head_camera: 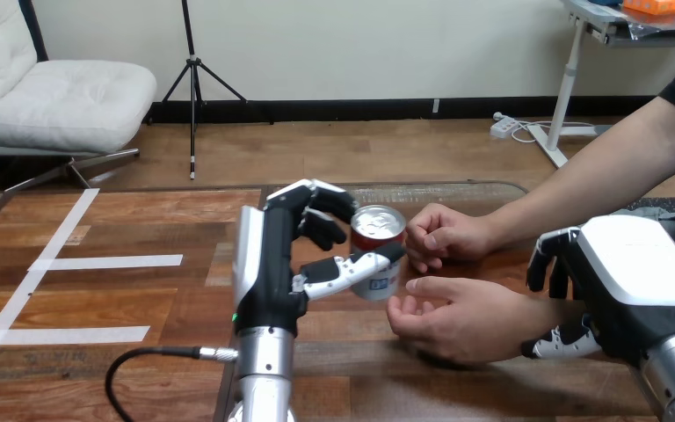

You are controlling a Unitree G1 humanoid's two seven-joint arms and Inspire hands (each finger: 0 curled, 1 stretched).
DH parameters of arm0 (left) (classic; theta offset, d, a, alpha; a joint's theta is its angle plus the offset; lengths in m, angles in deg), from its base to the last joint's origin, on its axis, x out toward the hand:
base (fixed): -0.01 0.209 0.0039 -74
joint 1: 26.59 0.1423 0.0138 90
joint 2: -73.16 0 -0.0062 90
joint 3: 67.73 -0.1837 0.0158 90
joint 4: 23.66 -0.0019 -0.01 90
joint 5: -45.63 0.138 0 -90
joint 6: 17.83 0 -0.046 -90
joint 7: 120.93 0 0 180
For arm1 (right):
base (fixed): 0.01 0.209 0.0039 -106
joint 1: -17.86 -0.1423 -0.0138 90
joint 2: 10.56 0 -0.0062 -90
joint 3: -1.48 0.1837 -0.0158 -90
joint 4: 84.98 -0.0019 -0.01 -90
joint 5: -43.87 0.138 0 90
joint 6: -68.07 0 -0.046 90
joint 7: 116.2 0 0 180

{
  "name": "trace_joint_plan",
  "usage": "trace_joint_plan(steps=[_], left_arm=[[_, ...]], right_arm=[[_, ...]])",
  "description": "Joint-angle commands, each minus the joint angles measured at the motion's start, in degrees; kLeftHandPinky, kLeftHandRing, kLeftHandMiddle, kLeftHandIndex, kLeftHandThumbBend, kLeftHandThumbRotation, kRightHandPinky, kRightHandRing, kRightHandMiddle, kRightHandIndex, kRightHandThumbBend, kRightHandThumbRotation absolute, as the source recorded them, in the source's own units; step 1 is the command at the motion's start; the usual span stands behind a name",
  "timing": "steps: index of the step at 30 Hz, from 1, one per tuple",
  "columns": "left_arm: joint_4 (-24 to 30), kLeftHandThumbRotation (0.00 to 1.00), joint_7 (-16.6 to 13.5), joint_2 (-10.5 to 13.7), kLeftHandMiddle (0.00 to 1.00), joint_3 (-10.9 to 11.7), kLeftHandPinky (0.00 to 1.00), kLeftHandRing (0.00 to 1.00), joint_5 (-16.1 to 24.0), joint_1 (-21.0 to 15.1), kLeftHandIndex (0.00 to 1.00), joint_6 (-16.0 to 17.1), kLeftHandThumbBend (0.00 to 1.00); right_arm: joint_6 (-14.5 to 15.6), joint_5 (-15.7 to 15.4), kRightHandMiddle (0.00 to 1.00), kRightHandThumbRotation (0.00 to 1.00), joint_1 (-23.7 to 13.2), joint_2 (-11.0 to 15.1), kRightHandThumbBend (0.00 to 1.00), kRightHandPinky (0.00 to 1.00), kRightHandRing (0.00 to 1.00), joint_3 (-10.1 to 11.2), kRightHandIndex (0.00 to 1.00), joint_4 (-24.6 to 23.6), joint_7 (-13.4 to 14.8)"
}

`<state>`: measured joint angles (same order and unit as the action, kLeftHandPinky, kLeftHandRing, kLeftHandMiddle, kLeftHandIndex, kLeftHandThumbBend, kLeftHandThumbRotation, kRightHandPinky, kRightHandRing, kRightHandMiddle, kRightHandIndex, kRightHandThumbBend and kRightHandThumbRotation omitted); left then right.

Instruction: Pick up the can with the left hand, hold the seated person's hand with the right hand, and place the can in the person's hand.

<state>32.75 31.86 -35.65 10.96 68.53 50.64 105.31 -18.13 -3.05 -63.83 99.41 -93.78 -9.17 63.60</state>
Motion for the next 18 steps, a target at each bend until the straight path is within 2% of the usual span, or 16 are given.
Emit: trace_joint_plan(steps=[1, 18], left_arm=[[1.53, 0.0, 0.17, -3.4, 0.42, -1.17, 0.35, 0.39, -0.26, -4.74, 0.44, 1.05, 0.58], [-0.23, 0.0, 1.44, -4.84, 0.44, -4.22, 0.37, 0.4, -0.84, -4.53, 0.45, 1.32, 0.56]], right_arm=[[-1.5, 0.2, 0.4, 0.0, -2.11, -0.64, 0.95, 0.29, 0.34, 2.59, 0.45, -4.27, 2.18], [-1.2, -0.06, 0.39, 0.0, -1.14, -1.22, 0.95, 0.28, 0.33, 3.42, 0.44, -6.73, 0.46]])
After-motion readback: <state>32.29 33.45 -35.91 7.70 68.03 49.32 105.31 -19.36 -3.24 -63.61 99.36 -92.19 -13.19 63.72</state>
